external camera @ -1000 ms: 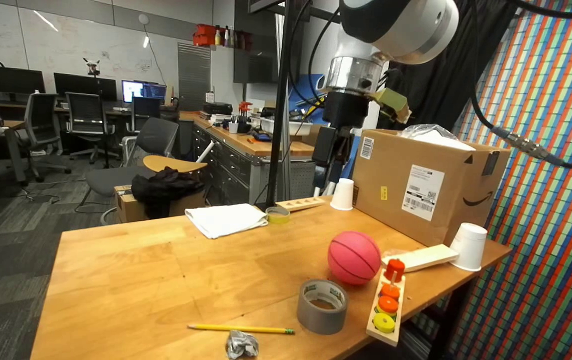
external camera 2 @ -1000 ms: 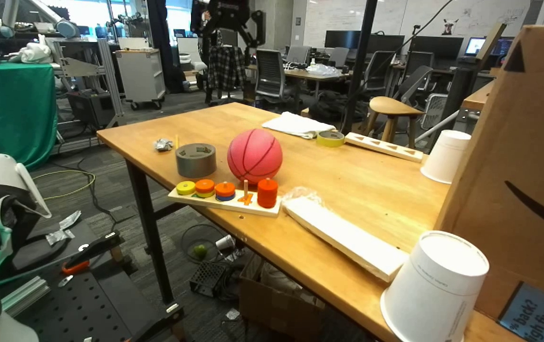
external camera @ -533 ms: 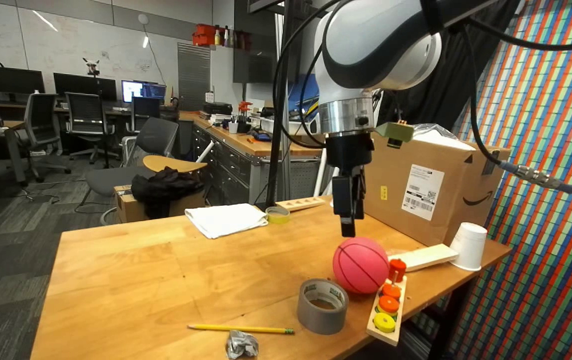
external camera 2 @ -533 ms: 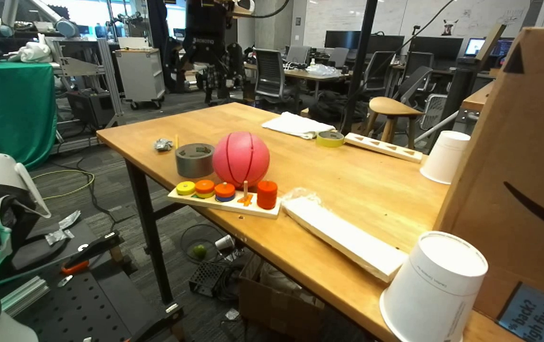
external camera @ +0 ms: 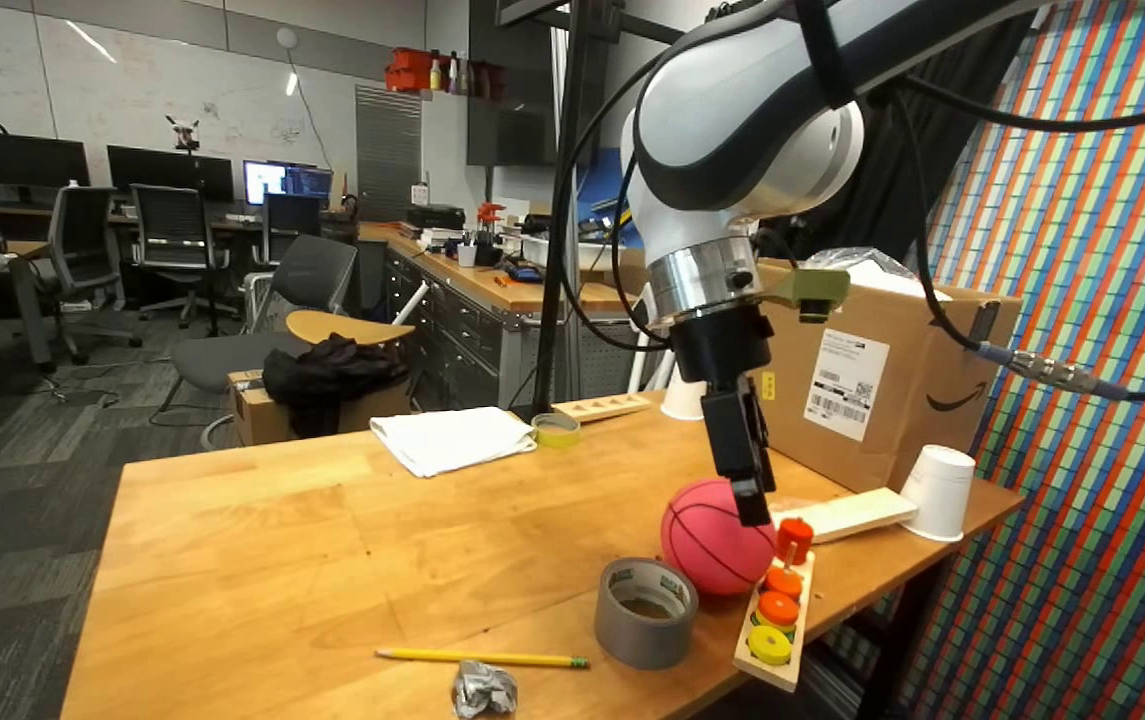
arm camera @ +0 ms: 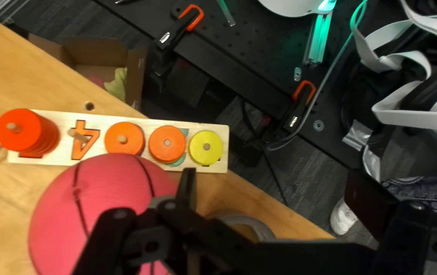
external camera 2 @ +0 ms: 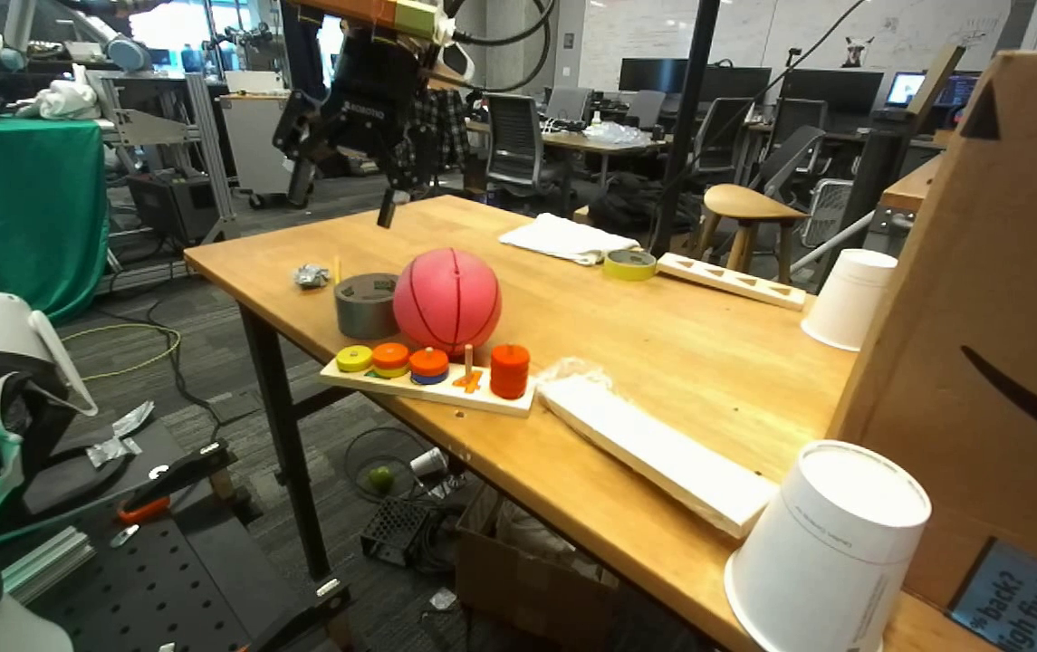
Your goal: Move the basketball to the right
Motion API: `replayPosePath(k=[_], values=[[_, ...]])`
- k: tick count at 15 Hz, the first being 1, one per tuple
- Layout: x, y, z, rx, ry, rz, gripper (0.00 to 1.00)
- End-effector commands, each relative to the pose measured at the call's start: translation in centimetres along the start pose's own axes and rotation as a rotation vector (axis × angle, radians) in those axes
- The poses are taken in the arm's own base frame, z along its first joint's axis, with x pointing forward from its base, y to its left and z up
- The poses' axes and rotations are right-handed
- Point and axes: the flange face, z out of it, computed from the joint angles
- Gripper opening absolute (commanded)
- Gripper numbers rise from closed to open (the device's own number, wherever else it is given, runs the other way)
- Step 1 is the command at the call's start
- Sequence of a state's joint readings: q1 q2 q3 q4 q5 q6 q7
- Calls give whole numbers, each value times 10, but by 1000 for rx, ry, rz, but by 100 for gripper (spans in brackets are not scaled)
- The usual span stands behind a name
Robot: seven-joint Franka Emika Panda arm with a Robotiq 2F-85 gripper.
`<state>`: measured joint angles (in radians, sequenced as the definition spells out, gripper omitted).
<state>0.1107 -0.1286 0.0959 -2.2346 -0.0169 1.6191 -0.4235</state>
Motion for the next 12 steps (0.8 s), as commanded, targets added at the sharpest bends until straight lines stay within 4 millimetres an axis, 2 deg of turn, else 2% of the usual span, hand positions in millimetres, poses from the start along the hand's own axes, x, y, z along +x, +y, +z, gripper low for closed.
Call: replayPosePath(k=[1,4,6,12], values=[[-8,-9,1,82,53,-113,100],[-8,-7,5,123,95,-180,100],[-7,3,14,165,108,-191,100],[-4,51,40,235,197,-158,100]])
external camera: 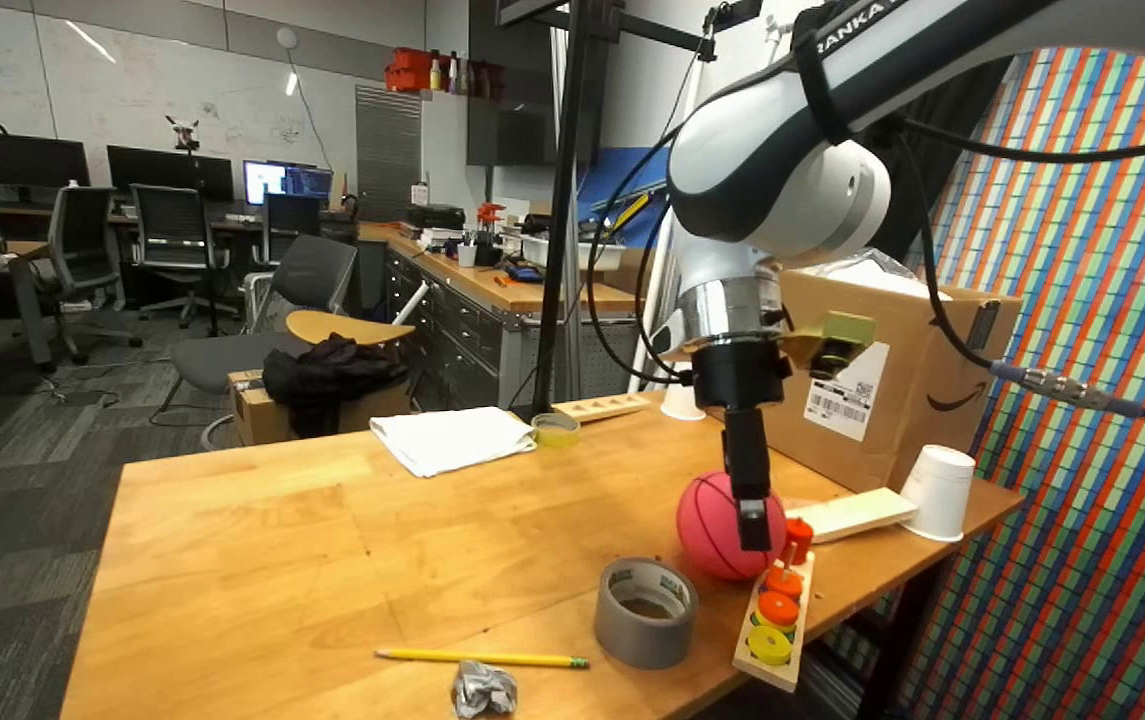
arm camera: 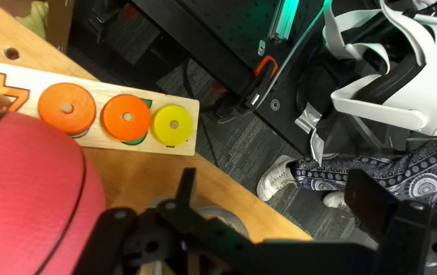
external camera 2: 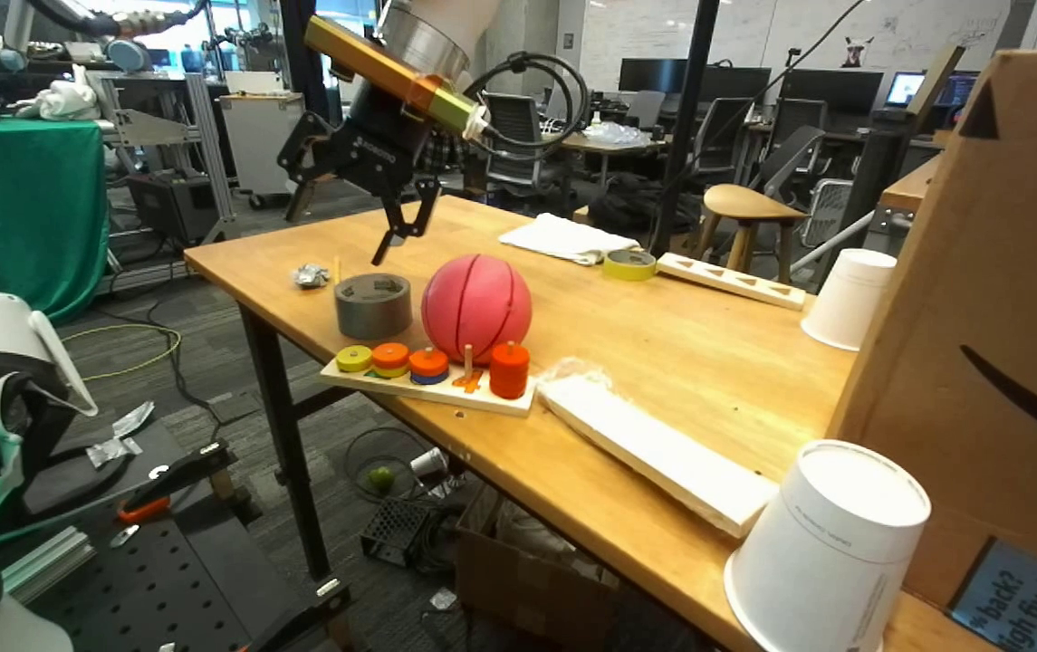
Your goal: Move the basketball to the right
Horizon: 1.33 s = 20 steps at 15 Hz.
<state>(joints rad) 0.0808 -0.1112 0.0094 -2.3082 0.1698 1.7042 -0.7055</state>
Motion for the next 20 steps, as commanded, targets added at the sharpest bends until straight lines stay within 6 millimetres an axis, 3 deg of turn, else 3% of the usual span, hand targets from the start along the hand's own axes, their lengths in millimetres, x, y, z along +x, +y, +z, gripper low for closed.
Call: replayPosePath(k=[1,4,6,11,14,17,20], values=[[-1,26,4,23,75,3,100],[1,42,12,20,73,24,100],[-3,53,0,-48,102,38,100],[-47,76,-93,-289,248,126,100],[-66,79,-131,-401,353,175,100],[-66,70,-138,-495,460,253,100],[-53,59,-119,-522,413,316,100]])
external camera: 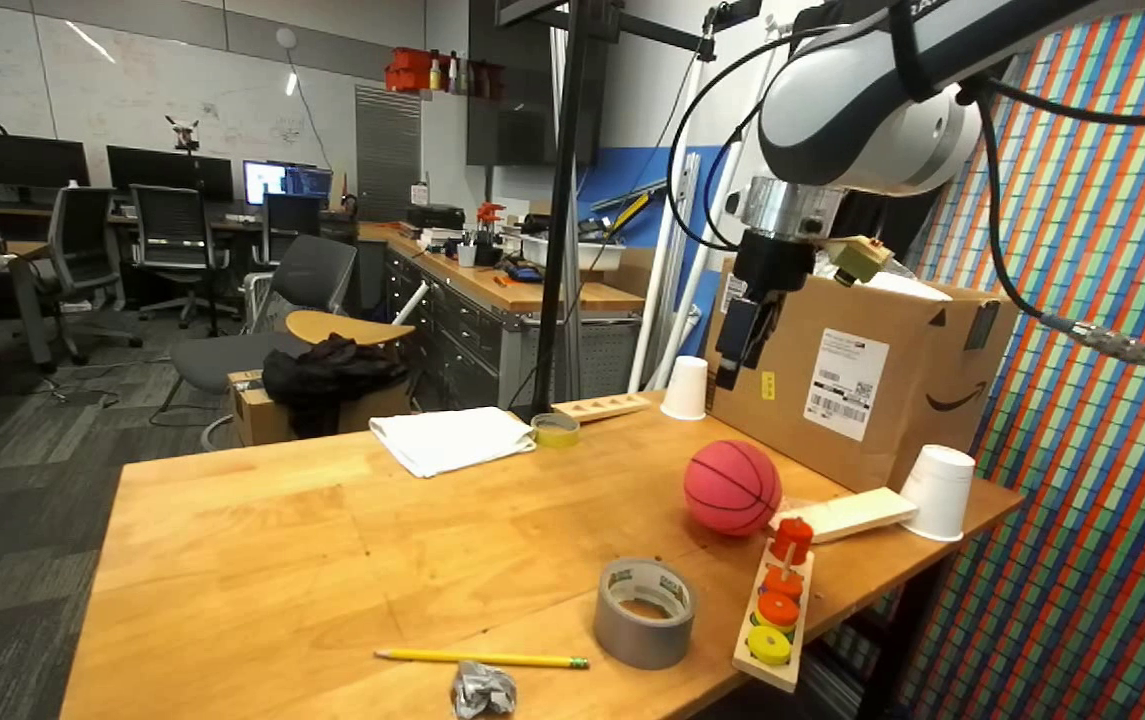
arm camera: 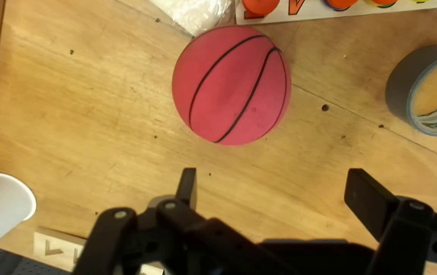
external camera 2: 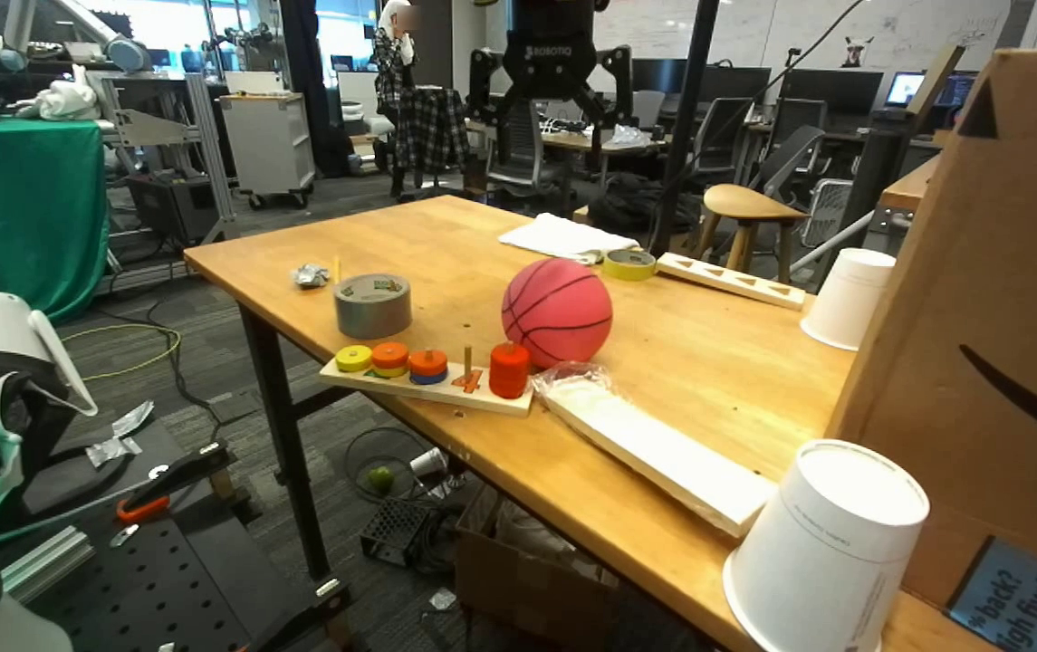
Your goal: Move the basketball to the right
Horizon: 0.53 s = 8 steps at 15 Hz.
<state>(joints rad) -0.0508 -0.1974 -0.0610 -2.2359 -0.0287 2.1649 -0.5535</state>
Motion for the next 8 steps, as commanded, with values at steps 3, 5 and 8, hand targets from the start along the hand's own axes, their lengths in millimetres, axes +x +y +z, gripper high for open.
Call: replayPosePath(k=[3,5,8], values=[[-8,-45,24,-62,-210,17,100],[-14,-62,24,-39,-298,-3,100],[-19,-90,6,34,-343,-73,100]])
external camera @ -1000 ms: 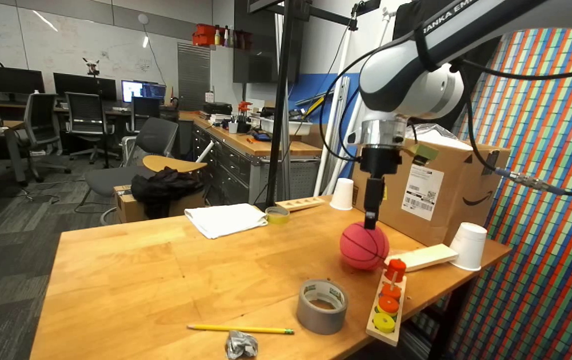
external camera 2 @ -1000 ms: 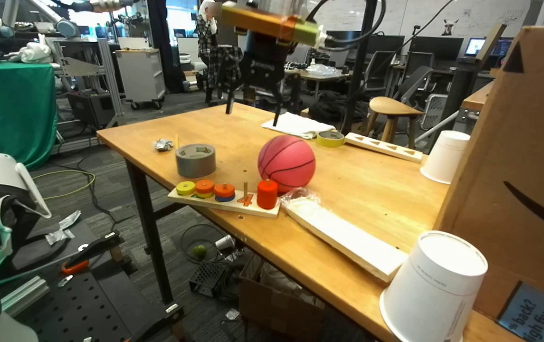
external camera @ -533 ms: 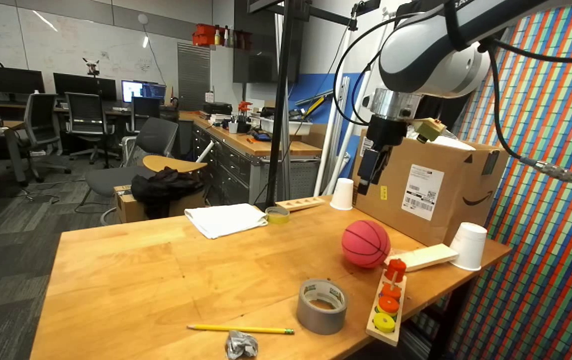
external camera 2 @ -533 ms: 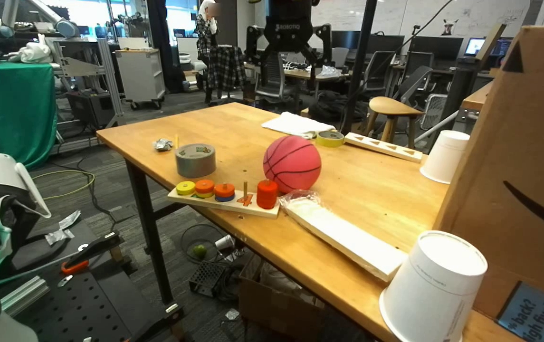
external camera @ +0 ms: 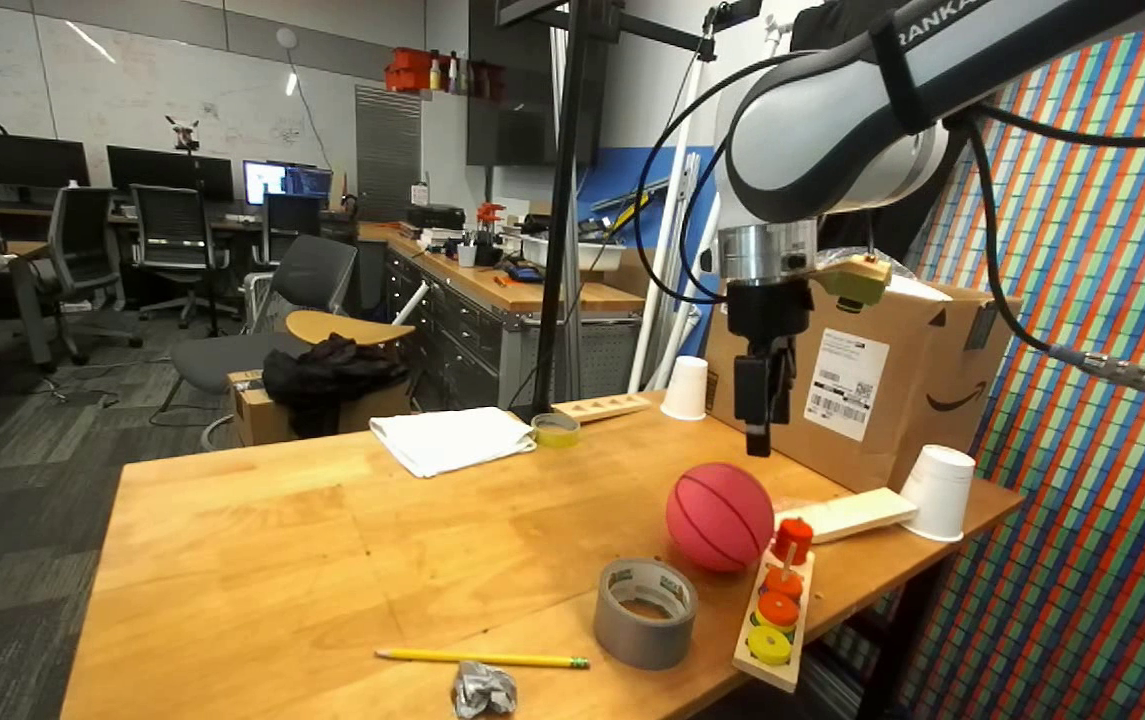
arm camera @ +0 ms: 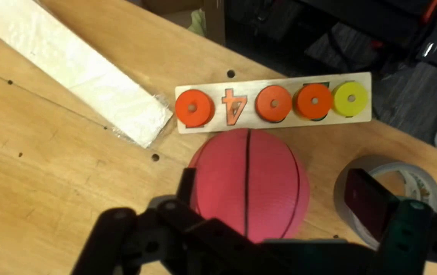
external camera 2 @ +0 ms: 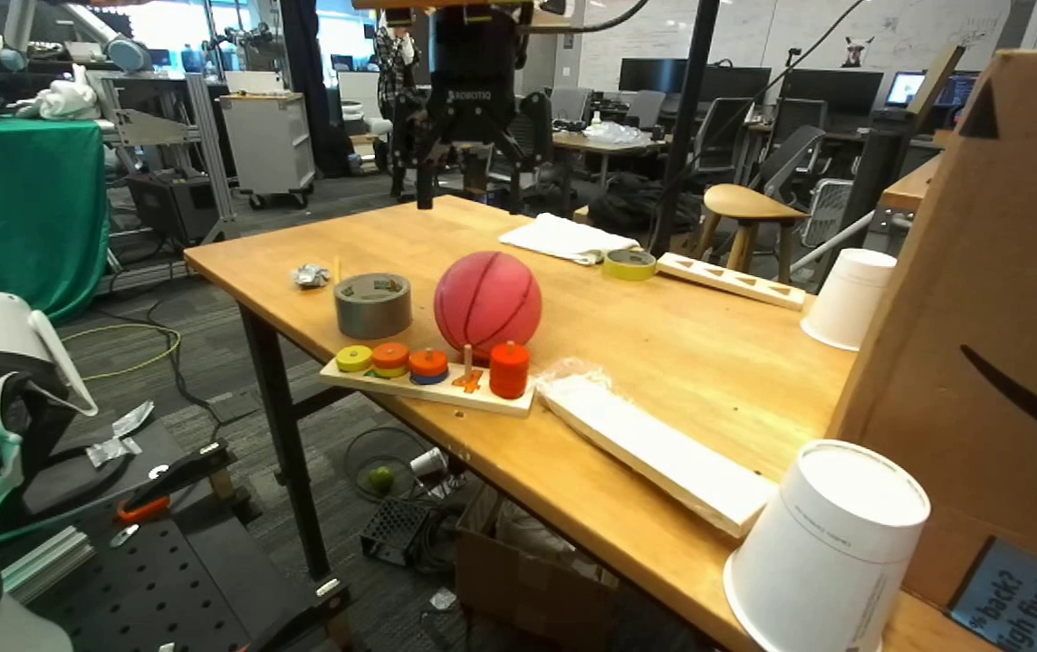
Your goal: Move the basketball to the right
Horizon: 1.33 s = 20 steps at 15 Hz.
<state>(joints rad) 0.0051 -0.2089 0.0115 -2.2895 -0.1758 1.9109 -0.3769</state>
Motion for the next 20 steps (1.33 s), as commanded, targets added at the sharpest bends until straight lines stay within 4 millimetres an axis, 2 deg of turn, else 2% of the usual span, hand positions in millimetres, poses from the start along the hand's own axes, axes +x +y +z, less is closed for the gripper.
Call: replayPosePath(k=[1,4,8,13,20], values=[[-17,-35,-30,74,-16,-109,100],[-17,-68,-32,191,-10,-259,100],[-18,-87,-15,370,-74,-378,100],[-25,-88,17,543,-225,-424,100],[-21,-82,51,649,-201,-472,100]])
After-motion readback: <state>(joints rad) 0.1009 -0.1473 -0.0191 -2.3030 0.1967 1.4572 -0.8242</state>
